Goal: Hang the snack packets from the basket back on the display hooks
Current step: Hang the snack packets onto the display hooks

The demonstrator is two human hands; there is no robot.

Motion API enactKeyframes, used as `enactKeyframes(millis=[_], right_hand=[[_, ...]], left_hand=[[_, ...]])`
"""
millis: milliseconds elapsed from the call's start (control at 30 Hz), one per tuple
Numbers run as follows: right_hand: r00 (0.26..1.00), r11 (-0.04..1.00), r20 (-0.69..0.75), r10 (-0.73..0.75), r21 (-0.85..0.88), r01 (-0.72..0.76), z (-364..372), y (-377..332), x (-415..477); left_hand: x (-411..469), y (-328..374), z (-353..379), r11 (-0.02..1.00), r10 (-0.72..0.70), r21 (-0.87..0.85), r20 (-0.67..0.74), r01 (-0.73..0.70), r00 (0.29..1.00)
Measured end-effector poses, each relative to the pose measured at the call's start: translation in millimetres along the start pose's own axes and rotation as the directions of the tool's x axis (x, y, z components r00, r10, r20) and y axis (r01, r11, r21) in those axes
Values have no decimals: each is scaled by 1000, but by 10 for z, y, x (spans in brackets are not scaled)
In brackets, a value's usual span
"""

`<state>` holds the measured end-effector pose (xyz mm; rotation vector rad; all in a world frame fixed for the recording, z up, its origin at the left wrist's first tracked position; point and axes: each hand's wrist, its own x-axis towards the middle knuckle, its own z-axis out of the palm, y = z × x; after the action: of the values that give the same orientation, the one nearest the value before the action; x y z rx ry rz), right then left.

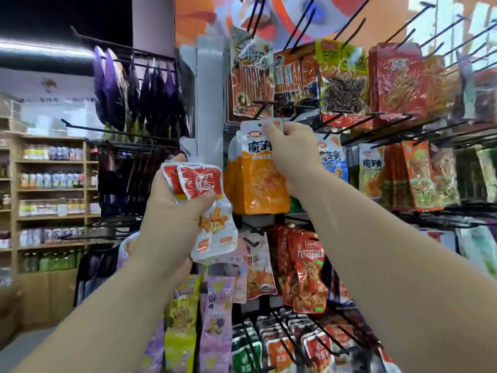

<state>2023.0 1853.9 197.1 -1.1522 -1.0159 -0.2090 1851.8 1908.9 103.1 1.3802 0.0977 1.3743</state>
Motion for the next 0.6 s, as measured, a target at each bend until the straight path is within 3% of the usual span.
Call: enactKeyframes(millis=[367, 600], right_hand=[[999, 995, 5, 51, 91, -51, 51, 119, 195], [1000, 1000, -11, -5, -20, 4, 46, 167, 283]], left_hand=[[142, 11, 8, 997, 49, 57, -29, -47, 998], [162, -18, 116, 998, 42, 53, -4, -41, 999]])
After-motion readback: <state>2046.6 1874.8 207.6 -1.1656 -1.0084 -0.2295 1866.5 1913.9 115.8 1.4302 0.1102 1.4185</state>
